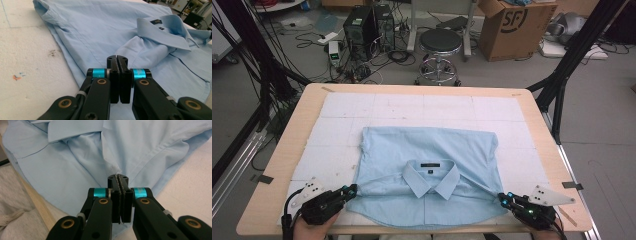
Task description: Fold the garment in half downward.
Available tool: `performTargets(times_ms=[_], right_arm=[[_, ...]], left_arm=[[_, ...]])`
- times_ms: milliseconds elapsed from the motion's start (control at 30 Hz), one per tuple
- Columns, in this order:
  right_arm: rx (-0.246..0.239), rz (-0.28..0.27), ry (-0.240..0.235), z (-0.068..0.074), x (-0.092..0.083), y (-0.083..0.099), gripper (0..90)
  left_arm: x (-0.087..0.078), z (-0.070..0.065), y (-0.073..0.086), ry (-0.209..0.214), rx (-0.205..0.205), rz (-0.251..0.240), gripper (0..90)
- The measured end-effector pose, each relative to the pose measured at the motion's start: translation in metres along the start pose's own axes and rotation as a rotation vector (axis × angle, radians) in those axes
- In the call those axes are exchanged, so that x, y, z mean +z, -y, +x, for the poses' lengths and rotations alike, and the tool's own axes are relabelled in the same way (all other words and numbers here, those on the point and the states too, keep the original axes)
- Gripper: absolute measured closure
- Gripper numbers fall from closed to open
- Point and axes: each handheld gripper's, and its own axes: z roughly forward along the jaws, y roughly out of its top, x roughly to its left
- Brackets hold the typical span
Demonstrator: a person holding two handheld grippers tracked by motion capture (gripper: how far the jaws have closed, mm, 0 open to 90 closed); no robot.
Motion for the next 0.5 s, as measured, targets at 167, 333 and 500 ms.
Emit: performTargets(times_ms=[167, 333, 500], right_arm=[[0.005, -0.025, 0.012, 0.000, 0.000, -0.001, 64.9], [0.073, -0.043, 0.006, -0.006, 0.002, -0.007, 38.4], [0.084, -0.082, 0.002, -0.011, 0.005, -0.023, 17.4]], left_arm=[[0.002, 0.003, -0.003, 0.005, -0.019, -0.051, 59.9], [0.007, 0.001, -0.017, -0.012, 0.055, -0.125, 28.8], [0.021, 0.000, -0.034, -0.002, 0.108, -0.159, 3.5]])
